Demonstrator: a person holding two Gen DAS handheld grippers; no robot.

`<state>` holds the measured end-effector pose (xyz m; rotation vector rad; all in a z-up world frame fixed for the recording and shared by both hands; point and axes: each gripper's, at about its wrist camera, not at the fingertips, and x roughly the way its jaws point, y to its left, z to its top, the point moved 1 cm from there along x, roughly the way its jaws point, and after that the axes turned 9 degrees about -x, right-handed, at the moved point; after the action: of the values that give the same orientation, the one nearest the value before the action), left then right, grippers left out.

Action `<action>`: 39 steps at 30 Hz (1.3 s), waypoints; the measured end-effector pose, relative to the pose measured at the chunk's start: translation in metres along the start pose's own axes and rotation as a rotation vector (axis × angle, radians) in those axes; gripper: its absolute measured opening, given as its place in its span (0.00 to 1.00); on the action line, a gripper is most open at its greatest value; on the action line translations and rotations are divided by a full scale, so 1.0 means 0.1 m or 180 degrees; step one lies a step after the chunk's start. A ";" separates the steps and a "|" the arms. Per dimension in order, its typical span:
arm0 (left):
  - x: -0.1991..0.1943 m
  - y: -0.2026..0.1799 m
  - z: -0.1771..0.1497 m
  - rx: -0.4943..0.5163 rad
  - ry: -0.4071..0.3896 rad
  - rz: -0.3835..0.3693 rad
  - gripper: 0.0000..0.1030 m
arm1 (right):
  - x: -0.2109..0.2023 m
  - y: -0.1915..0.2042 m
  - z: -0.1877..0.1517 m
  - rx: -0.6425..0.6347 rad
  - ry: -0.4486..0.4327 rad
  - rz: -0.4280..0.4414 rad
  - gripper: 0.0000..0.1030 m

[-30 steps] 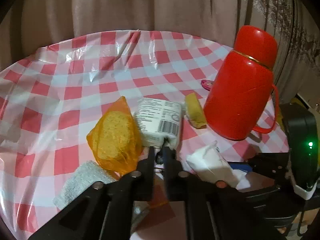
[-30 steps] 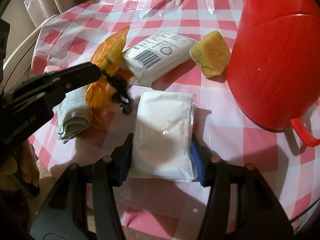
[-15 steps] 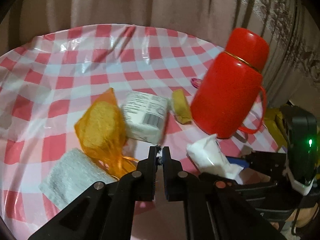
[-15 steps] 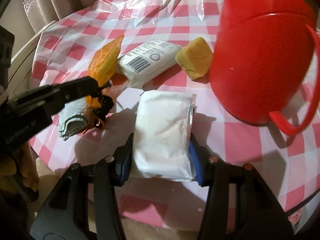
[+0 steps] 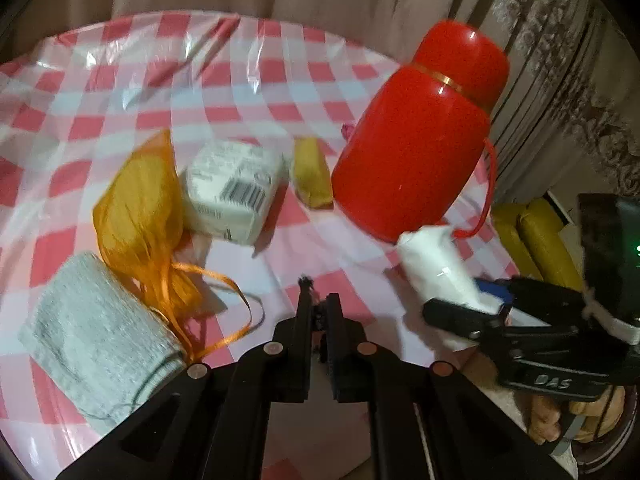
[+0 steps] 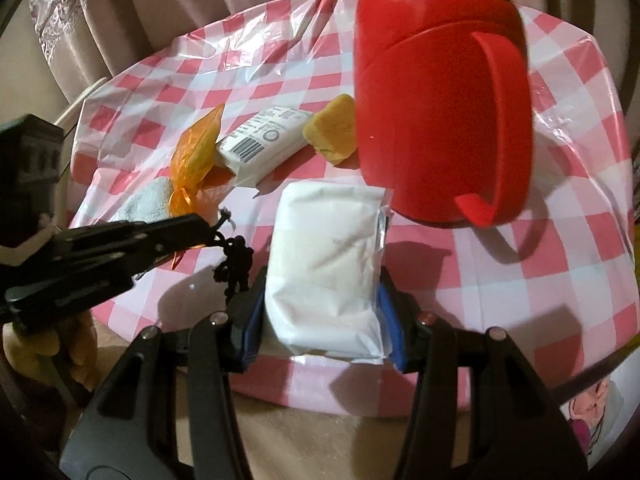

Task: Organize soft objects
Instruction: 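Grasp the black bead chain with the left tool while the right tool grasps the white packet, then carry the bead chain and white packet over the white box and open both tools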

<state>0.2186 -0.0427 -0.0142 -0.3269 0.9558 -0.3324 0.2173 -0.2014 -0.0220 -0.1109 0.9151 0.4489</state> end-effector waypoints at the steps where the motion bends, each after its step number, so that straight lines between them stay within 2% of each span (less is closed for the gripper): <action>1: 0.05 -0.01 -0.02 -0.0005 0.0083 -0.0003 0.11 | -0.02 -0.01 -0.01 0.0004 -0.0004 -0.0005 0.52; 3: 0.13 -0.05 -0.04 0.0008 0.0227 -0.0015 0.30 | -0.05 -0.01 -0.03 -0.0005 -0.0019 -0.0020 0.52; 4: 0.17 -0.09 -0.06 0.0046 0.0282 0.0027 0.48 | -0.07 -0.01 -0.04 -0.0011 -0.0027 -0.0029 0.52; 5: 0.18 -0.12 -0.07 0.0071 0.0290 0.0072 0.55 | -0.09 -0.01 -0.05 -0.0016 -0.0038 -0.0040 0.52; 9: 0.23 -0.21 -0.10 0.0179 0.0347 0.0323 0.55 | -0.17 -0.05 -0.09 0.0007 -0.0070 -0.0054 0.52; 13: 0.40 -0.33 -0.15 0.0346 0.0551 0.0601 0.53 | -0.29 -0.13 -0.14 0.0058 -0.0105 -0.0065 0.52; 14: 0.43 -0.35 -0.17 0.0381 0.0587 0.0650 0.43 | -0.32 -0.15 -0.15 0.0065 -0.0110 -0.0071 0.52; 17: 0.48 -0.43 -0.21 0.0533 0.0630 0.0745 0.25 | -0.40 -0.19 -0.21 0.0089 -0.0118 -0.0083 0.52; 21: 0.40 -0.51 -0.24 0.0618 0.0545 0.0678 0.23 | -0.53 -0.28 -0.29 0.0149 -0.0145 -0.0098 0.52; 25: 0.12 -0.70 -0.25 0.0722 0.0206 0.0488 0.23 | -0.67 -0.40 -0.37 0.0208 -0.0173 -0.0138 0.52; 30: -0.15 -1.03 -0.34 0.0915 -0.0099 0.0363 0.23 | -0.87 -0.59 -0.52 0.0298 -0.0198 -0.0245 0.52; 39: -0.48 -1.59 -0.50 0.0992 -0.0362 -0.0007 0.23 | -1.21 -0.96 -0.83 0.0435 -0.0222 -0.0446 0.52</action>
<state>0.1306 -0.1726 0.0599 -0.0612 0.7780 -0.4535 0.1327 -0.3509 0.0129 -0.0340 0.8605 0.2580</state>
